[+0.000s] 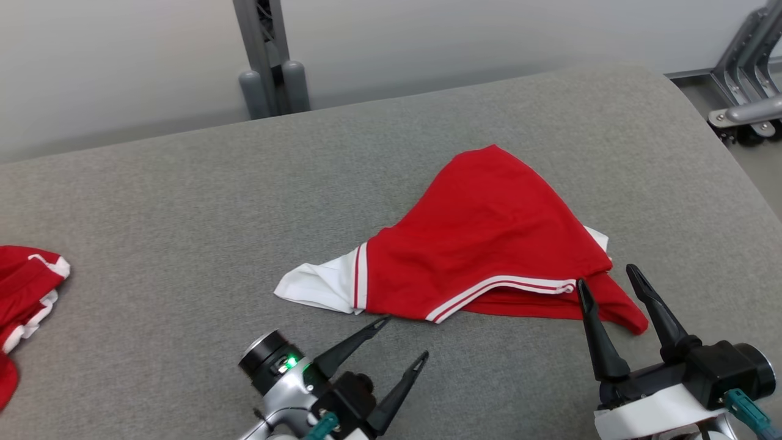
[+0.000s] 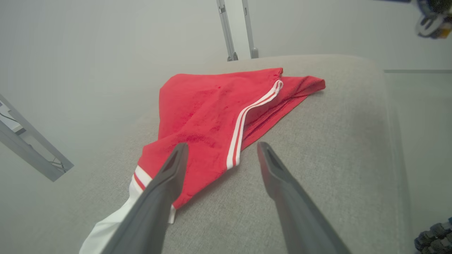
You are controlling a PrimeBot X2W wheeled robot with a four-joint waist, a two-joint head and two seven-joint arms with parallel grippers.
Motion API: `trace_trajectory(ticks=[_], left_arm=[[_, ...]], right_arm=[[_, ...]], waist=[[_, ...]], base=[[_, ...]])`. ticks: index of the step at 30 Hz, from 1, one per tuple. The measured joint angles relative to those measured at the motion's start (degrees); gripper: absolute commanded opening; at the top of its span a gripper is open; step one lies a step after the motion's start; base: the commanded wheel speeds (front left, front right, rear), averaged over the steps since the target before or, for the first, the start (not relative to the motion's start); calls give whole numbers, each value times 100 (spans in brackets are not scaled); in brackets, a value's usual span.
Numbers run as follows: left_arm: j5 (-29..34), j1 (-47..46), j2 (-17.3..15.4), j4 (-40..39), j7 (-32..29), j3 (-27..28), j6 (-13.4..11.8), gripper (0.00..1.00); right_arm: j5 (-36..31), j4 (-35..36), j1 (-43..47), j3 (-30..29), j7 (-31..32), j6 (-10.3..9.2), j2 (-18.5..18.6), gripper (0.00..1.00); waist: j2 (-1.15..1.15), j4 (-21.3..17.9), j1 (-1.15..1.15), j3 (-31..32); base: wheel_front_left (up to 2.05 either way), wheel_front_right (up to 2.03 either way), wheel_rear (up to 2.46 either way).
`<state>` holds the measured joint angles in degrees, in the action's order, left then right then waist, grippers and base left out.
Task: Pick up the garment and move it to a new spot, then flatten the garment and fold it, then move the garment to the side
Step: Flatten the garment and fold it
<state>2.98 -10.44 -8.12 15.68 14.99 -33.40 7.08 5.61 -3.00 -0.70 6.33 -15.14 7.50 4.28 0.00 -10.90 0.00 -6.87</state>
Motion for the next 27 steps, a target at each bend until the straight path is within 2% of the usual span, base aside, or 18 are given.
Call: trace_trajectory(ticks=[4,6,11,18,19,20,21,22,23,27], left_arm=[[492,-588,-75,656,0,-517,-2,100],[723,-845,-98,1031,-1,-641,-134,100],[740,-1250,62,1671,0,-768,-268,100],[691,-1602,123,2105,0,-970,-435,100],[691,-1631,116,2180,-1,-1010,-439,89],[691,-1631,116,2180,-1,-1010,-439,48],[691,-1657,115,2238,-1,-1039,-461,34],[691,-1694,116,2310,-1,-1058,-499,9],[691,-1732,113,2387,-1,-1082,-514,0],[673,-1858,119,2544,0,-1141,-672,0]], right_arm=[[2,11,-79,-13,0,0,-20,100],[8,20,-115,-3,0,0,-32,100],[38,38,-205,-2,0,0,-67,100],[52,58,-269,-7,0,0,-111,100],[53,59,-283,-10,0,0,-115,100],[53,59,-283,-10,0,0,-115,100],[53,62,-290,-16,0,0,-118,100],[54,62,-290,-16,0,0,-120,100],[54,62,-291,-14,0,0,-123,100],[54,63,-315,-44,0,0,-133,100]], waist=[[0,-156,0,-105],[0,-242,0,-160],[0,-448,0,-328],[0,-699,0,-533],[0,-727,0,-554],[0,-727,0,-554],[0,-751,0,-575],[0,-774,0,-590],[0,-795,0,-602],[0,-833,0,-637]], base=[[0,0,0],[0,0,0],[0,0,0],[0,0,0],[0,0,0],[0,0,0],[0,0,0],[0,0,0],[0,0,0],[0,0,0]])
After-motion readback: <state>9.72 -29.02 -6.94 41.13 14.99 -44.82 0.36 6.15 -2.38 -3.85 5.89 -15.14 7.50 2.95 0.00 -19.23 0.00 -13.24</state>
